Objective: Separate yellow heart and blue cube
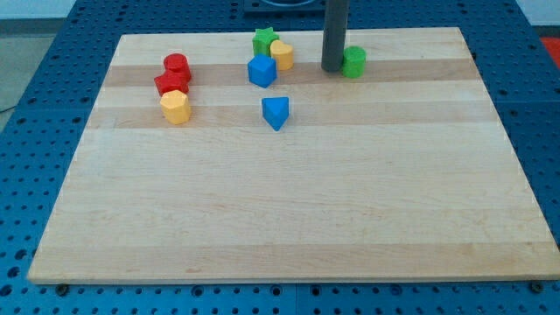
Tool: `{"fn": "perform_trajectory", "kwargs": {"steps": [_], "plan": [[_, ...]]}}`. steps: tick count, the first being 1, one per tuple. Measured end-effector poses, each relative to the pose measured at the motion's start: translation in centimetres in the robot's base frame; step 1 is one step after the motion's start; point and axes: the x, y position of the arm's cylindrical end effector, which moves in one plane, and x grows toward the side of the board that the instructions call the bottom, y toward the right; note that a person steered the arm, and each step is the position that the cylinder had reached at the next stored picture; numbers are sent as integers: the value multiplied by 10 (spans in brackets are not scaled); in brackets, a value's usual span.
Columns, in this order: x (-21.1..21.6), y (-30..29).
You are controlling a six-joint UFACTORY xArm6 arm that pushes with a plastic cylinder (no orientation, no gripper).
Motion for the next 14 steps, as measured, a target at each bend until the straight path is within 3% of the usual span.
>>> {"fn": "perform_trajectory", "kwargs": {"steps": [1, 2, 4, 9, 11, 12, 13, 14], "plan": [[-43, 0], [-49, -23], [20, -70], [-38, -100], [-36, -106], [11, -110], [30, -109], [-1, -105]]}}
